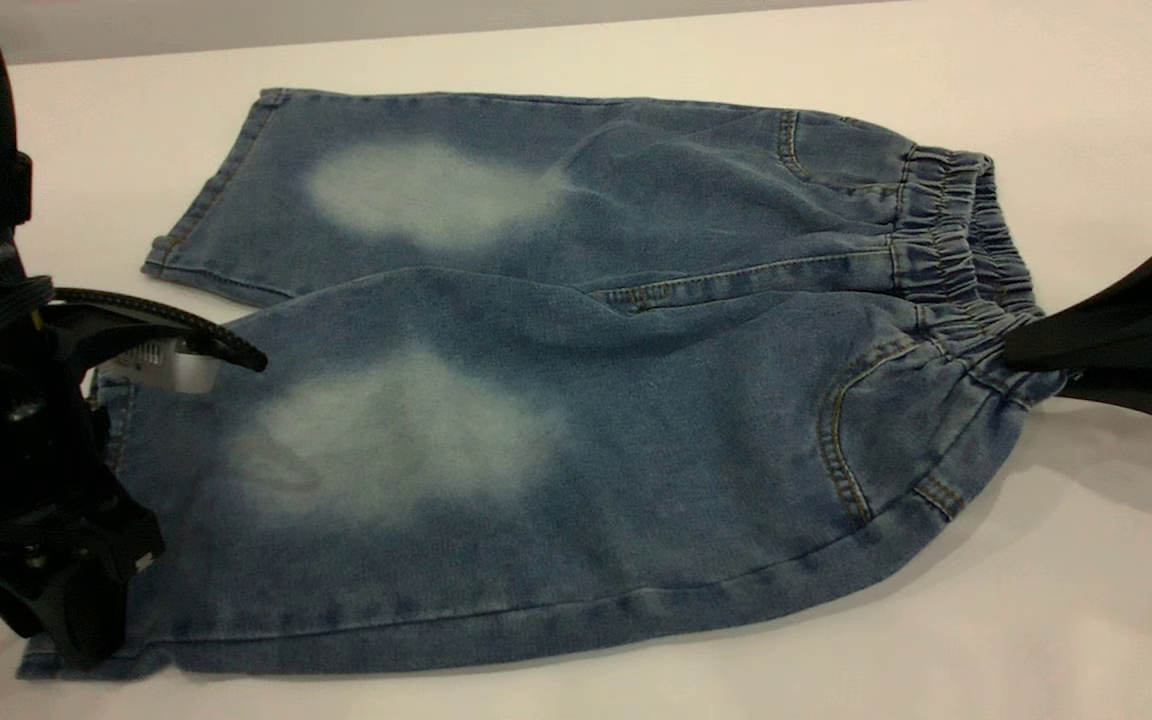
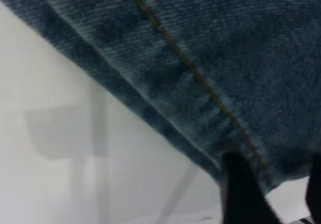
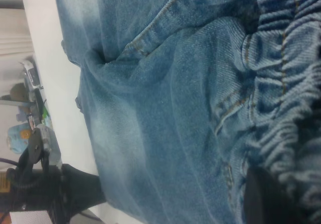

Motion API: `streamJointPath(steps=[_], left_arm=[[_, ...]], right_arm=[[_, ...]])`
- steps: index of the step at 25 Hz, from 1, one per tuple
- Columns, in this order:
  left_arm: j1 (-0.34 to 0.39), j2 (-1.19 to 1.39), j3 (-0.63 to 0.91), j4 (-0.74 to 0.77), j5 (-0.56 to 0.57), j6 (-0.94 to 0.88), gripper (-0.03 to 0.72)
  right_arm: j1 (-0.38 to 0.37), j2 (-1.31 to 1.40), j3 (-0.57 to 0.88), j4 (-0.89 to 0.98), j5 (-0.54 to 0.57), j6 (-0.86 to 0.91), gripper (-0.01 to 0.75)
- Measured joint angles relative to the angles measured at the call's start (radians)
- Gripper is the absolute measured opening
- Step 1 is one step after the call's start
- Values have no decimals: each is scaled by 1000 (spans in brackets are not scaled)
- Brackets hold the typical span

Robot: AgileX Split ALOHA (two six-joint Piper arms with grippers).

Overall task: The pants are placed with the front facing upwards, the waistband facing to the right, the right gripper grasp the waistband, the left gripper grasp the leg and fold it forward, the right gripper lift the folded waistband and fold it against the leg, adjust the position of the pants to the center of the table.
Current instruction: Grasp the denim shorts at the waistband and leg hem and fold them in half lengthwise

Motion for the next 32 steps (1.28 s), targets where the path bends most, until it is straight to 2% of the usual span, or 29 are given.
streamJointPath(steps=[3,5,13,17,21,24,32], left_arm=[[0,0,0,-1,4,0,199],[0,0,0,-2,8,0,165],[0,0,0,-4,41,0,148],[0,0,0,33,81,0,211],[0,0,0,52,67,0,336],[0,0,0,71,48,0,398],[0,0,0,94,-7,-8,426]], right_arm=[[0,0,0,0,0,0,34],[0,0,0,0,0,0,35],[0,0,0,0,0,0,35],[0,0,0,0,2,0,35],[0,0,0,-1,2,0,35],[0,0,0,-1,2,0,35],[0,0,0,-2,2,0,35]])
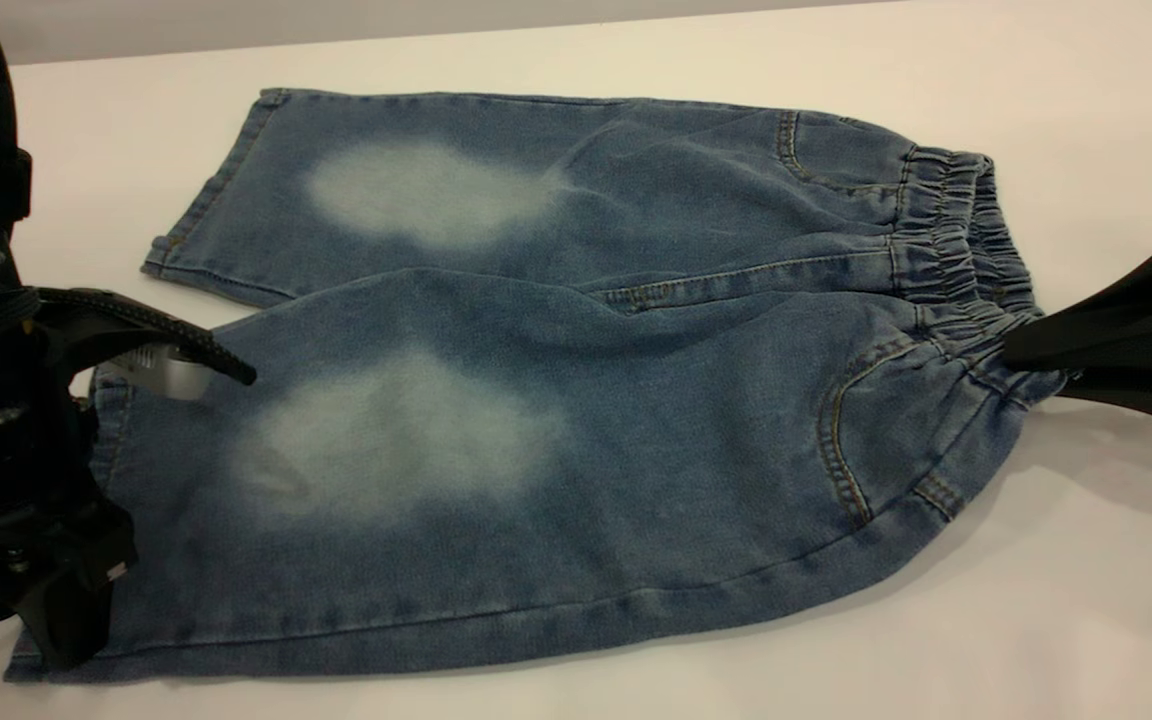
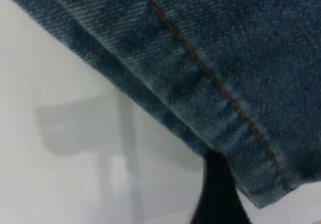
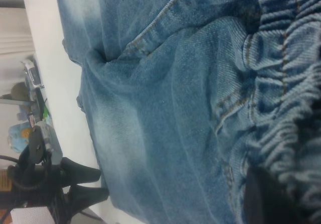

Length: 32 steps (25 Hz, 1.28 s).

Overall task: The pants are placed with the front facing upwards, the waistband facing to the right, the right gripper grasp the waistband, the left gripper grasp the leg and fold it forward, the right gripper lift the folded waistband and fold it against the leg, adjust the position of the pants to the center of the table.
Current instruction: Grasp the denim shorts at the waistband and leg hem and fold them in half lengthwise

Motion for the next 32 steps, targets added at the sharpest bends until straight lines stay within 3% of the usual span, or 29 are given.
streamJointPath(steps=[16,20,26,32], left_arm=[[0,44,-3,1,5,-47,413],[1,47,-1,10,0,-47,325],[1,48,-3,-6,11,-43,63],[0,20,-87,-68,18,-42,39]], right_arm=[[0,0,0,-1,3,0,35],[0,0,0,-1,4,0,35],[0,0,0,-1,4,0,35],[0,0,0,-1,5,0,35]])
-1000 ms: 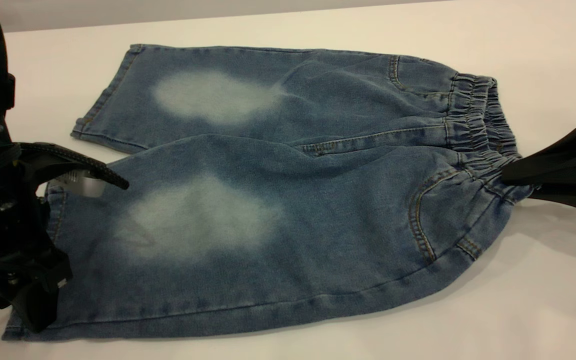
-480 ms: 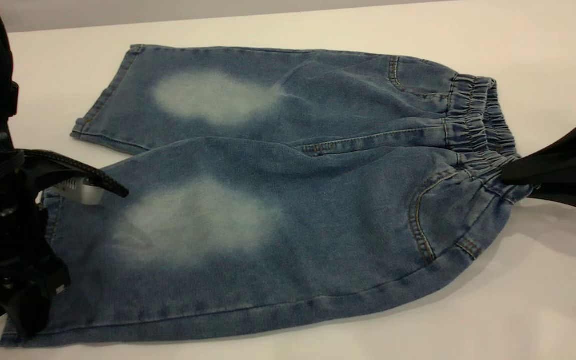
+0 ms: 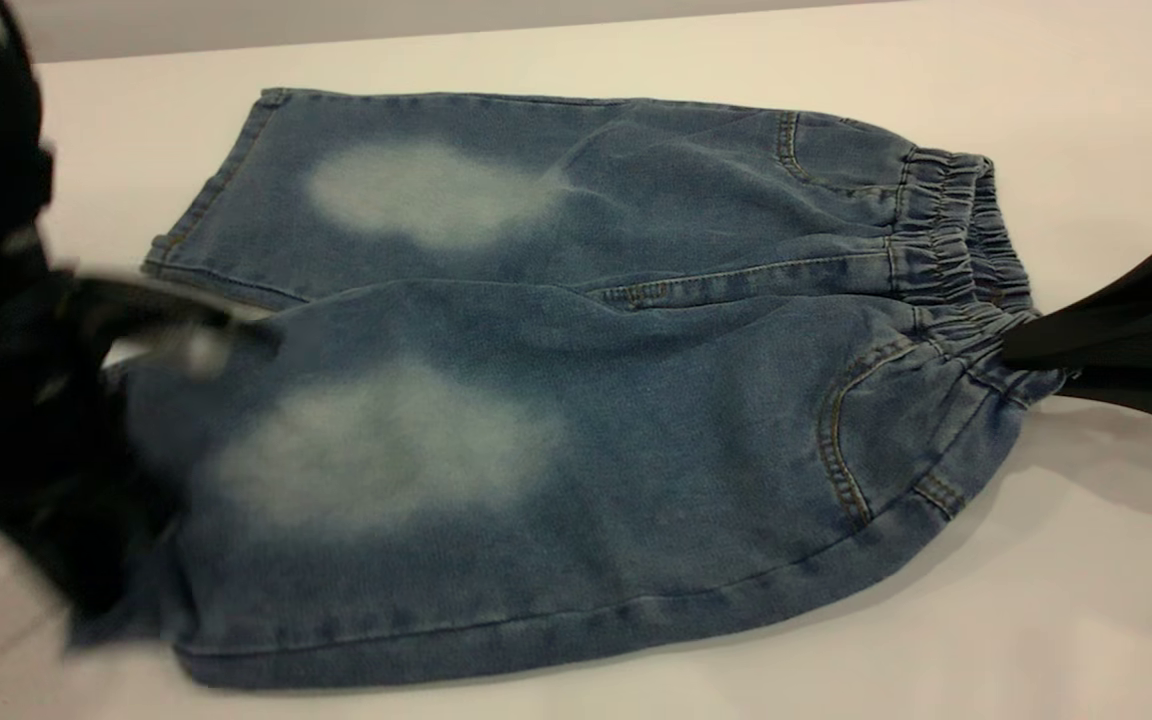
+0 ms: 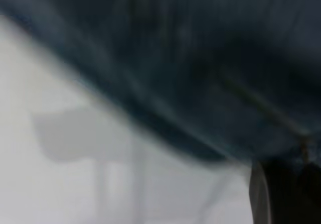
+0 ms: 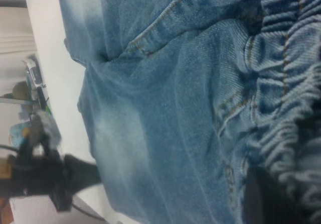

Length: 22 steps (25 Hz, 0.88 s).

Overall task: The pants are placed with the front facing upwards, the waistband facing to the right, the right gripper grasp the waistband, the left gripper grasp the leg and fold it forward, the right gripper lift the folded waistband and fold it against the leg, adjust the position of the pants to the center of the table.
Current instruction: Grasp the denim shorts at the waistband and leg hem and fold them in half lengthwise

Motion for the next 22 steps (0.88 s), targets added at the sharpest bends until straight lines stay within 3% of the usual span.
streamJointPath(steps=[10,22], left_arm=[[0,-122,-102,-64,214,59,39],[0,-403,-102,-150,227,81,39]], right_arm=[[0,-3,0,-2,44,0,35],[0,-203,0,-49,41,0,35]])
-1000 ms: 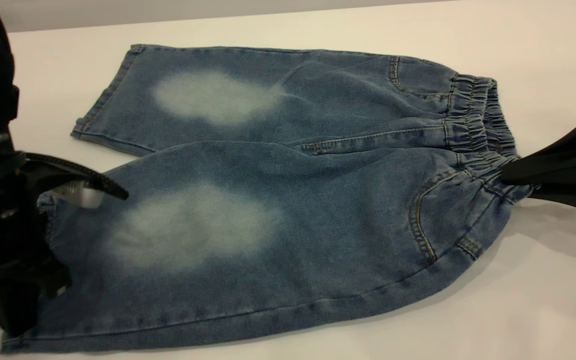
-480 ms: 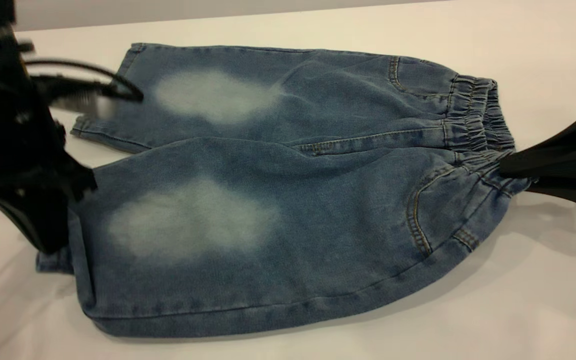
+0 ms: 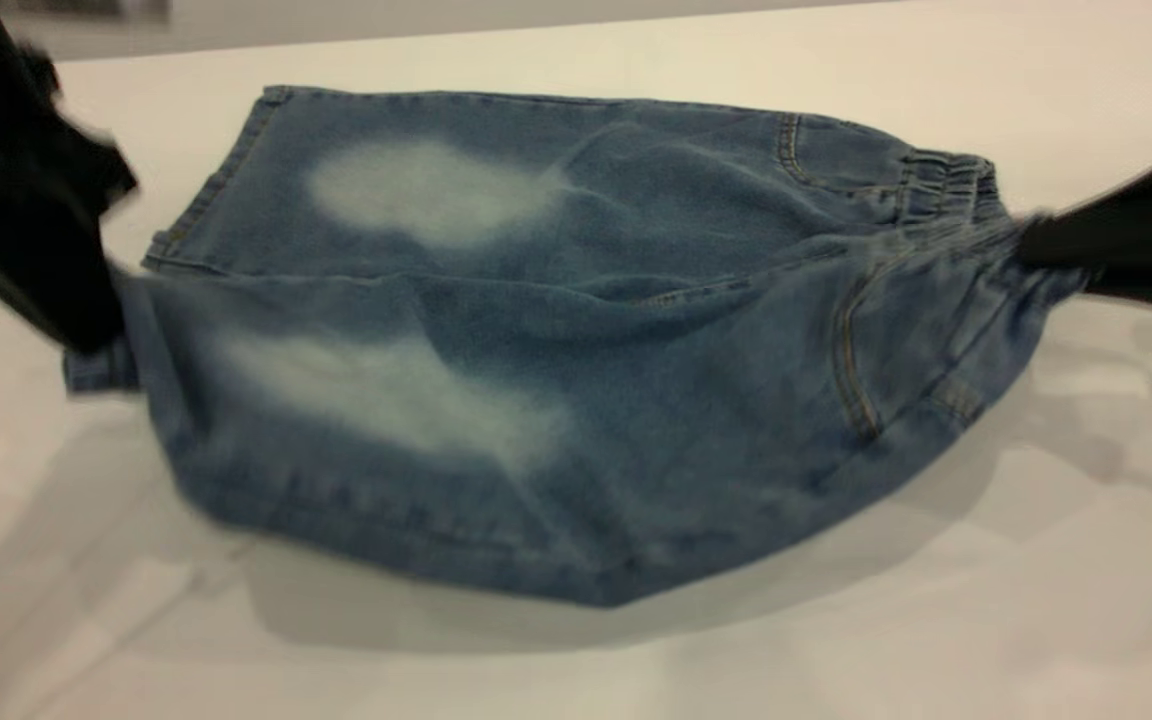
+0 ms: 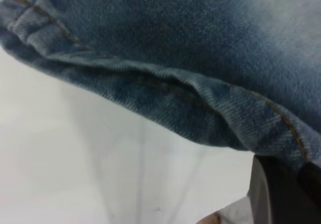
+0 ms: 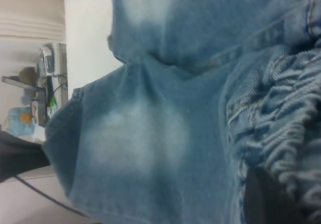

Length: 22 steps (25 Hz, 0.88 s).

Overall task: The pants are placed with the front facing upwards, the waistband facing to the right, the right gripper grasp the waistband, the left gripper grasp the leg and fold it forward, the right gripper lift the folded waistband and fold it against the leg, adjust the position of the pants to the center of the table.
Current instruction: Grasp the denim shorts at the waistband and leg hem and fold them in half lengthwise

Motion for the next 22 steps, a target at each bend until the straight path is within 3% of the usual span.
streamJointPath(steps=[6,16,22], left_arm=[[0,-109,0,-65,-91,0,39],[0,-103,0,-104,-396,20,39],[0,-39,-1,-98,-515,20,39]], right_arm=[[0,-131,-25,-20,-3,0,35],[0,-157,-179,-40,-62,91,35],[0,-154,-238,-37,-114,164,35]])
